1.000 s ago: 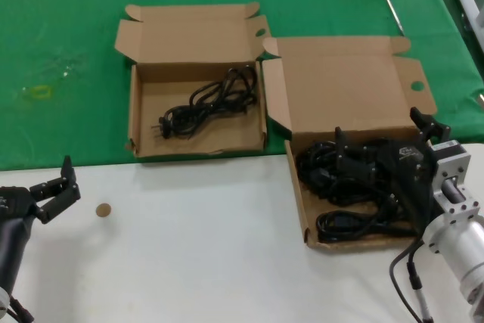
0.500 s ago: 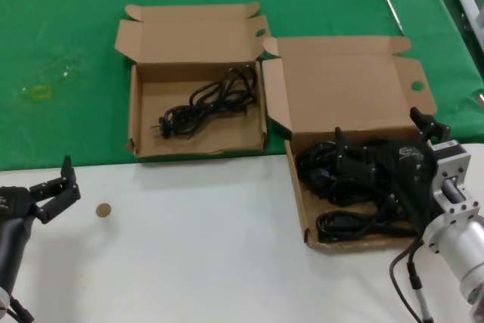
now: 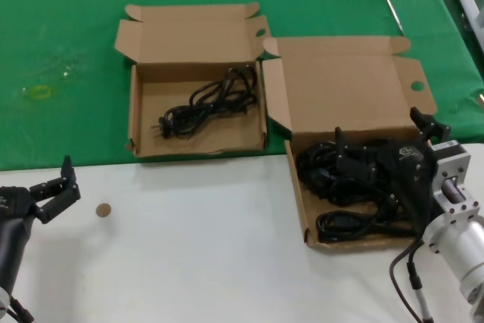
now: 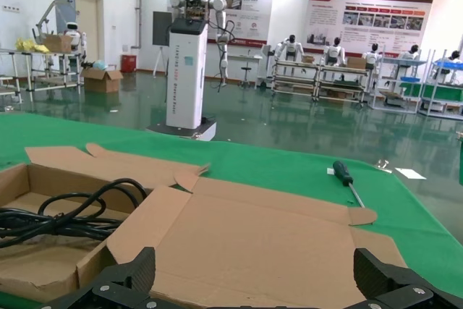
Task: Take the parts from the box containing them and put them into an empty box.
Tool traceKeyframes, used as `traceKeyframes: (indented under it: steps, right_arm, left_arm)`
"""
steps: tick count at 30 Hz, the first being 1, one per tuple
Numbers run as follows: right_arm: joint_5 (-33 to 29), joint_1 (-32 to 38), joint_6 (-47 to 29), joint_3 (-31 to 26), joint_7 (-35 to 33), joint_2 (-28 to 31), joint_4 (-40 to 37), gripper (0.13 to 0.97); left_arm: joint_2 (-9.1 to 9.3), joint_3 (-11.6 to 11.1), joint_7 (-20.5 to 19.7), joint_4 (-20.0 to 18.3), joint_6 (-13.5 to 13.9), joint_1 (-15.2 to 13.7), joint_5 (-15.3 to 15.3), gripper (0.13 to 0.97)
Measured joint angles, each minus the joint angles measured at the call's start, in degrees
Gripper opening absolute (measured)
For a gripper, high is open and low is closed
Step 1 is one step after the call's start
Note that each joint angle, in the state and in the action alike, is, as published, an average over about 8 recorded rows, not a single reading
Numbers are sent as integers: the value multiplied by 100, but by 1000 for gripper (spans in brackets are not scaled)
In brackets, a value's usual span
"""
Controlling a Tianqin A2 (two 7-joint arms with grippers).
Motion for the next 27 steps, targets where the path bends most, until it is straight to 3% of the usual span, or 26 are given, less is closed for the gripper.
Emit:
traceKeyframes:
  steps: [27]
  right_arm:
    - [0, 0, 0, 0, 0, 0, 0, 966]
  left_arm:
    - [0, 0, 0, 0, 0, 0, 0, 966]
